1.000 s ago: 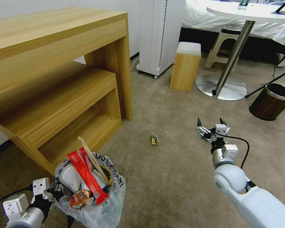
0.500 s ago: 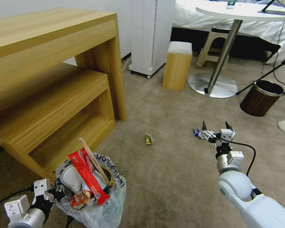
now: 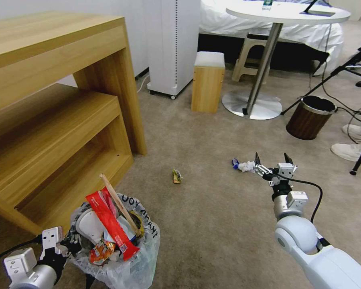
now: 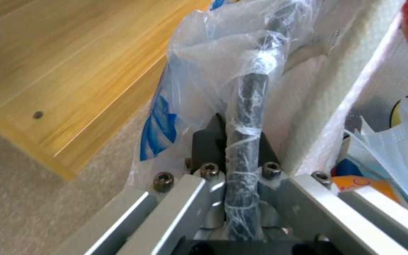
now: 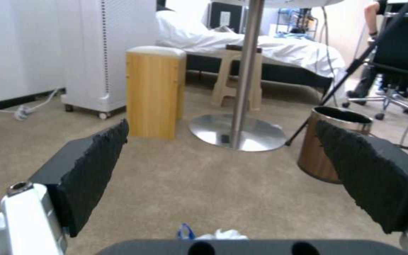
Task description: Pick up the trash bin and place the garbage on the floor into it.
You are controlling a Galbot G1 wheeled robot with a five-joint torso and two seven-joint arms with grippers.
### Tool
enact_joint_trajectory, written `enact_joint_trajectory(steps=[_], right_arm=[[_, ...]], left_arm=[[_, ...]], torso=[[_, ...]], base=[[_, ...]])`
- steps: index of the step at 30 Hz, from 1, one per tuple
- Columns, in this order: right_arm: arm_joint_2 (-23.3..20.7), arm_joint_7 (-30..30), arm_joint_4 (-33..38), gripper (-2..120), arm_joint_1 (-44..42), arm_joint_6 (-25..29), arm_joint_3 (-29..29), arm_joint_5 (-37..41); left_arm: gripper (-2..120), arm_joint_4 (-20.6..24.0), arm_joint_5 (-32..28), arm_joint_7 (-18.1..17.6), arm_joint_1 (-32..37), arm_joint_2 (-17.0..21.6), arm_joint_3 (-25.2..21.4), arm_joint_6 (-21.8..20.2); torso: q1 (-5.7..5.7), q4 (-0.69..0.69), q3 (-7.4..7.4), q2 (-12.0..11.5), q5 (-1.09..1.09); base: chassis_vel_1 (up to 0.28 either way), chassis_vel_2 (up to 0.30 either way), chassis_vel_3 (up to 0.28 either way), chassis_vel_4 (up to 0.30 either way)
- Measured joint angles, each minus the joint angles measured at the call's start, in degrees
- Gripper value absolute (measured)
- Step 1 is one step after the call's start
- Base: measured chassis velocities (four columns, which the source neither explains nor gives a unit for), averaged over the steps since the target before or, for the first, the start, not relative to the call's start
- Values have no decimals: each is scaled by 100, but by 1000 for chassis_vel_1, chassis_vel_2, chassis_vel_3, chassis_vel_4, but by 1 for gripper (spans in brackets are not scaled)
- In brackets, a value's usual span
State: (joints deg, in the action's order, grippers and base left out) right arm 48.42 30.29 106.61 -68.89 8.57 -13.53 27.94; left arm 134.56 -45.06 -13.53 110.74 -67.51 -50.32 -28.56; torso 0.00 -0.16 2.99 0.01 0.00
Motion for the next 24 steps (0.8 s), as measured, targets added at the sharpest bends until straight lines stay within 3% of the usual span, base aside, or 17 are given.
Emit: enact_joint_trajectory(steps=[24], right_arm=[[103, -120, -9, 100, -110, 55, 9, -70]], left_arm=[[0, 32, -62, -59, 24, 43, -82, 66]], torso=[[0, 0, 0, 0, 0]], base=[[-1, -2, -2, -1]])
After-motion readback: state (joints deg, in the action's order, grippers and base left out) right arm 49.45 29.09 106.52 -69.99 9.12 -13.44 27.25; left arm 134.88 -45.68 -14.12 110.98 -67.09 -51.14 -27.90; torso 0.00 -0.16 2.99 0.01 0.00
